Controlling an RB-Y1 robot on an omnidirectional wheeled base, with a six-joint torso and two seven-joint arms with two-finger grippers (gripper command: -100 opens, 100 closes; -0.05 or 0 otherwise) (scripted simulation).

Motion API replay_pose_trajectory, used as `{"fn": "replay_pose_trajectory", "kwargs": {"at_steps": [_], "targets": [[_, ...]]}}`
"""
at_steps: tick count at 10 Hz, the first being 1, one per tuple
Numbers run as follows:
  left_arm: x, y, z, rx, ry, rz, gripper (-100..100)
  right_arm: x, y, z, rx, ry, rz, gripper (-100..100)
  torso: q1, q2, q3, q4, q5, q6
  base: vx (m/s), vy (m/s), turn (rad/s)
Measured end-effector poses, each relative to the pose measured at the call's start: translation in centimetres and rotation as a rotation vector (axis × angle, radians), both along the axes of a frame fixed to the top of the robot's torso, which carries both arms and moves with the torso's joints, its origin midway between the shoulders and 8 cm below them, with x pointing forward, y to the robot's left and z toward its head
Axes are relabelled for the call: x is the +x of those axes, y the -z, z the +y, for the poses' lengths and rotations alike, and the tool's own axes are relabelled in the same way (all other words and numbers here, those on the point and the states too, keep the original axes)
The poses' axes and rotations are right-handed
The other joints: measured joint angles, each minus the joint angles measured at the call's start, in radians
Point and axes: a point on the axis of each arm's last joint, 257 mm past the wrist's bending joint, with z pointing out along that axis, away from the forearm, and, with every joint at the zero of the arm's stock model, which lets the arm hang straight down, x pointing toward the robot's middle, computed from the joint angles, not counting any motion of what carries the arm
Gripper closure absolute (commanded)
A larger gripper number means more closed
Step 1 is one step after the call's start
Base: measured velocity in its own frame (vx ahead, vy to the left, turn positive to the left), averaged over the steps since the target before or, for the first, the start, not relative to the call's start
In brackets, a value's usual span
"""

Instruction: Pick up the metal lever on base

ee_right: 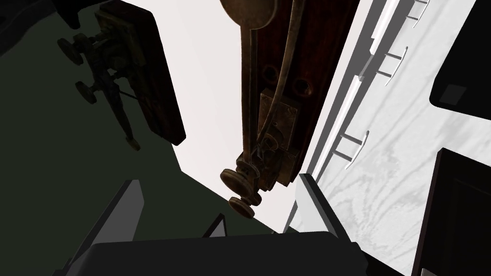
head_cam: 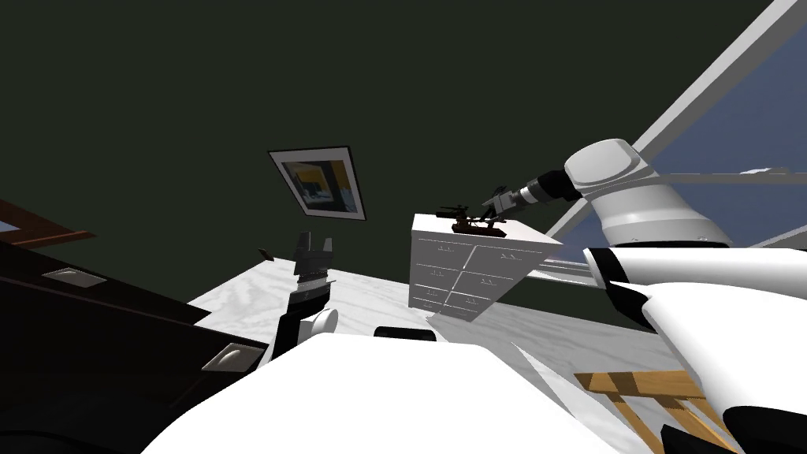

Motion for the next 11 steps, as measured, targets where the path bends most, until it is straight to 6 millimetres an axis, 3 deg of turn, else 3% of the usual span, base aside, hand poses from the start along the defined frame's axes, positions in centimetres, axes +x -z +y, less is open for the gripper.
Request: {"fn": "replay_pose_trajectory", "kwargs": {"at_steps": [4,5,6,8,9,11], "targets": [[0.0,0.0,0.0,0.000,0.000,0.000,0,-2.3,1.1,-1.4,-0.037,0.008,0.097,-100,0.000,0.000,0.000,0.000,0.000,0.000,0.022,-0.007,0.043],[0.0,0.0,0.0,0.000,0.000,0.000,0,-2.4,1.2,-1.4,-0.038,0.007,0.103,0,0.000,0.000,0.000,0.000,0.000,0.000,0.000,0.000,0.000],[0.0,0.0,0.0,0.000,0.000,0.000,0,-2.4,1.1,-1.4,-0.038,0.007,0.102,-100,0.000,0.001,0.001,0.000,0.000,0.000,0.016,0.016,-0.005],[0.0,0.0,0.0,0.000,0.000,0.000,0,-2.0,2.4,-1.2,-0.038,0.005,0.103,-100,0.002,0.000,0.000,0.000,0.000,0.000,0.018,0.021,-0.005],[0.0,0.0,0.0,0.000,0.000,0.000,0,-1.9,2.5,-1.2,-0.038,0.006,0.101,100,0.001,0.000,0.000,0.000,0.000,0.000,0.000,0.000,0.000],[0.0,0.0,0.0,0.000,0.000,0.000,0,-1.9,2.5,-1.2,-0.038,0.006,0.102,100,0.000,0.001,0.001,0.000,0.000,0.000,0.000,0.000,0.000]]}}
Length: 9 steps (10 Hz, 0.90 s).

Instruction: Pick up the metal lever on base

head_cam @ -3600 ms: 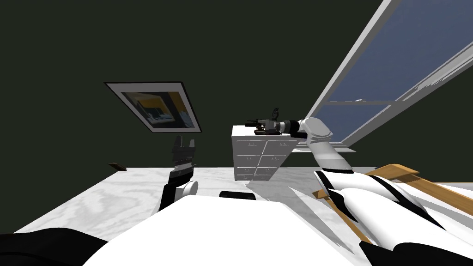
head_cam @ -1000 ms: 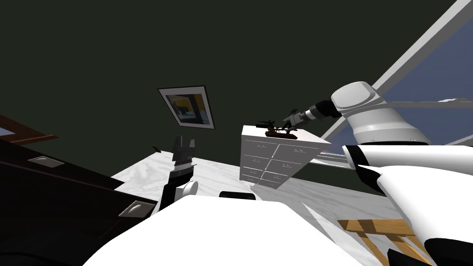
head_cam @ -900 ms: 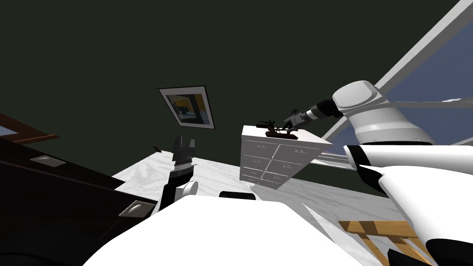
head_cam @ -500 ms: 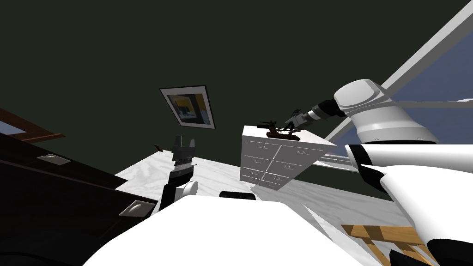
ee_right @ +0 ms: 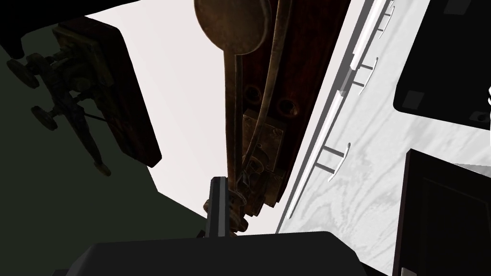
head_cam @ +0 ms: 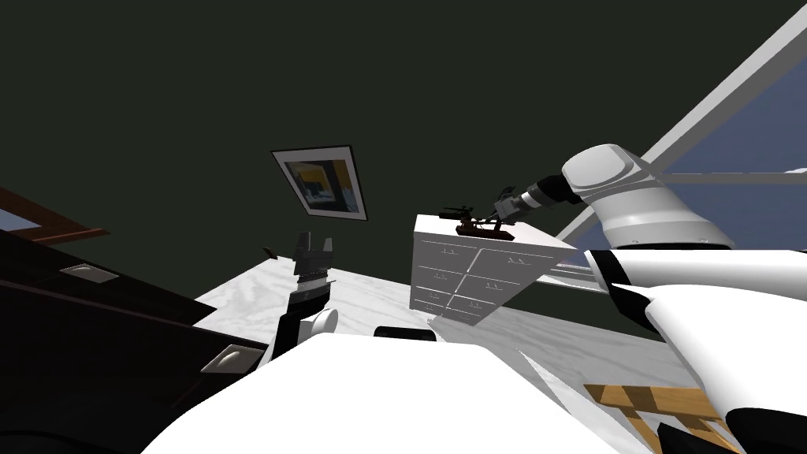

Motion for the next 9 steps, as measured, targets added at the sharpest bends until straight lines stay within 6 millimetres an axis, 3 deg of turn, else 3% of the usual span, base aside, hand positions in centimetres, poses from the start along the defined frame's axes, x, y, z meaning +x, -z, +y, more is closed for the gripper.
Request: {"fn": "replay_pose_trajectory", "kwargs": {"at_steps": [2,4,9], "targets": [[0.0,0.0,0.0,0.000,0.000,0.000,0,0.0,0.0,0.0,0.000,0.000,0.000,100,0.000,0.000,0.000,0.000,0.000,0.000,0.000,0.000,0.000],[0.0,0.0,0.0,0.000,0.000,0.000,0,0.0,0.0,0.0,0.000,0.000,0.000,-100,0.000,0.000,0.000,0.000,0.000,0.000,-0.025,0.010,-0.003],[0.0,0.0,0.0,0.000,0.000,0.000,0,0.8,-1.6,-3.5,0.022,0.095,-0.086,-100,0.003,0.006,0.004,0.002,0.001,0.000,-0.085,0.048,0.030]]}}
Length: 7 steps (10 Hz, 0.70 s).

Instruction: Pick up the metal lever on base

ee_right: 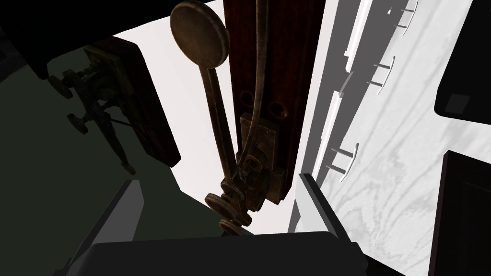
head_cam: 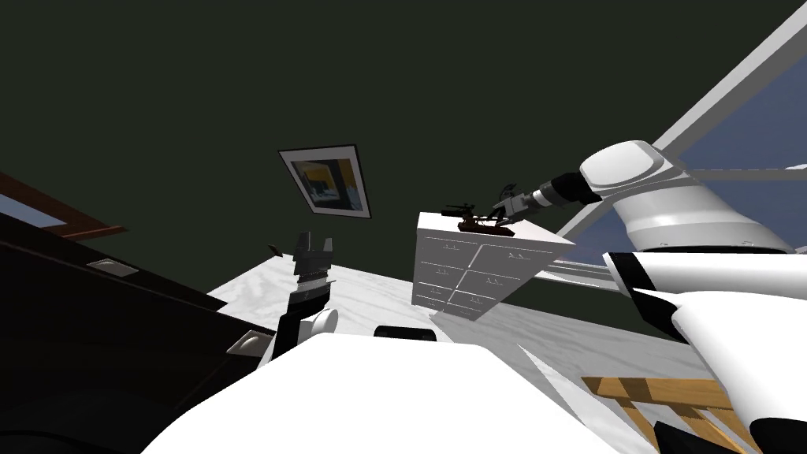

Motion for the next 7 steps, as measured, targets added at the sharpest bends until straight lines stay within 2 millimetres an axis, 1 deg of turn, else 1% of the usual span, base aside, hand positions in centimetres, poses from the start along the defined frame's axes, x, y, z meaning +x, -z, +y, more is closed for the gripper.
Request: {"fn": "replay_pose_trajectory", "kwargs": {"at_steps": [2,4,6,7], "targets": [[0.0,0.0,0.0,0.000,0.000,0.000,0,-0.5,-1.1,-2.6,0.012,0.057,-0.029,-100,0.001,0.000,0.000,0.000,0.000,0.000,-0.070,0.072,0.076],[0.0,0.0,0.0,0.000,0.000,0.000,0,-1.1,-1.3,-4.6,0.025,0.105,-0.047,-100,0.000,-0.002,-0.001,0.000,0.000,0.000,-0.033,0.045,0.041],[0.0,0.0,0.0,0.000,0.000,0.000,0,-2.3,-2.1,-7.1,0.032,0.156,-0.058,-100,0.000,-0.002,-0.001,-0.001,0.000,0.000,-0.043,0.065,0.119],[0.0,0.0,0.0,0.000,0.000,0.000,0,-2.7,-2.5,-8.5,0.039,0.191,-0.062,-100,0.001,-0.002,-0.001,-0.001,0.000,0.000,-0.020,0.050,0.030]]}}
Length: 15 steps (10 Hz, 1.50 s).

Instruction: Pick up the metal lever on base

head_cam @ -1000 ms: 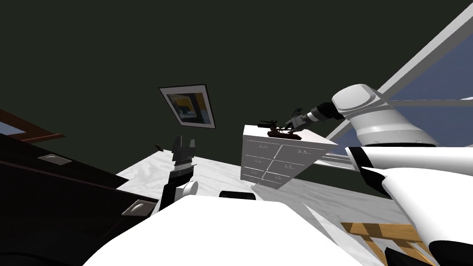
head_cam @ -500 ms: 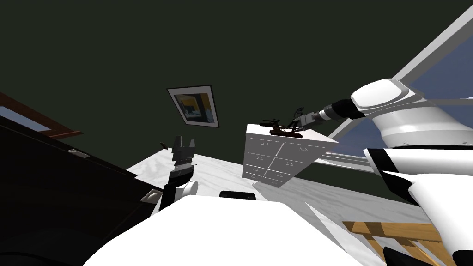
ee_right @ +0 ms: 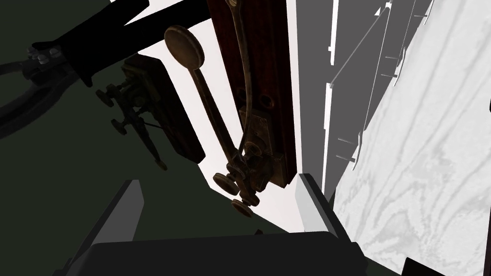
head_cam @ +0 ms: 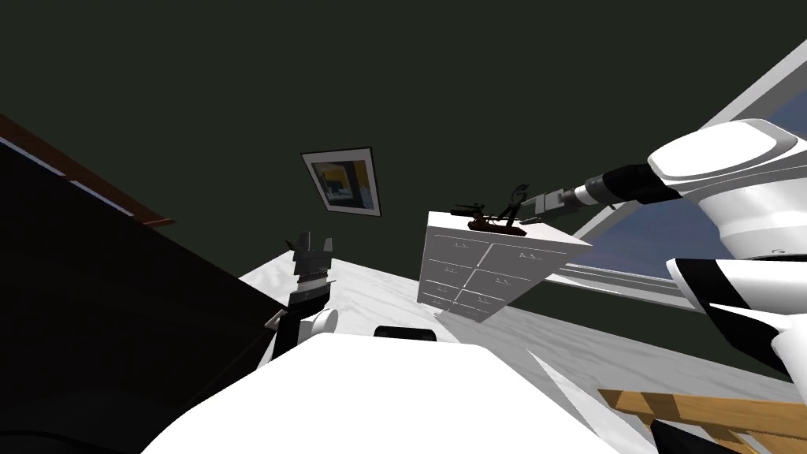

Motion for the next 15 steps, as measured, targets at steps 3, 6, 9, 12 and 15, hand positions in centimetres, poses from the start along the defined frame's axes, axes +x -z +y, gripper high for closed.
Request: {"fn": "replay_pose_trajectory", "kwargs": {"at_steps": [3,6,9,12,15], "targets": [[0.0,0.0,0.0,0.000,0.000,0.000,0,-2.3,-0.6,-3.3,0.010,0.073,-0.007,-100,0.000,-0.002,-0.001,0.000,0.000,0.000,-0.015,0.073,0.120],[0.0,0.0,0.0,0.000,0.000,0.000,0,-4.2,-1.4,-6.1,0.012,0.129,-0.010,-100,-0.003,-0.002,-0.001,0.000,-0.001,0.000,-0.004,0.021,0.011],[0.0,0.0,0.0,0.000,0.000,0.000,0,-6.6,-2.1,-8.4,0.014,0.183,-0.009,-100,-0.001,-0.002,-0.001,-0.001,0.000,0.000,-0.004,0.043,0.118],[0.0,0.0,0.0,0.000,0.000,0.000,0,-7.5,-2.4,-9.2,0.011,0.209,-0.010,-100,-0.004,-0.003,-0.002,-0.001,-0.001,0.000,0.002,0.015,0.034],[0.0,0.0,0.0,0.000,0.000,0.000,0,-10.3,-3.2,-12.1,0.004,0.276,-0.008,-100,-0.002,-0.004,-0.002,-0.001,0.000,0.000,0.011,0.049,0.123]]}}
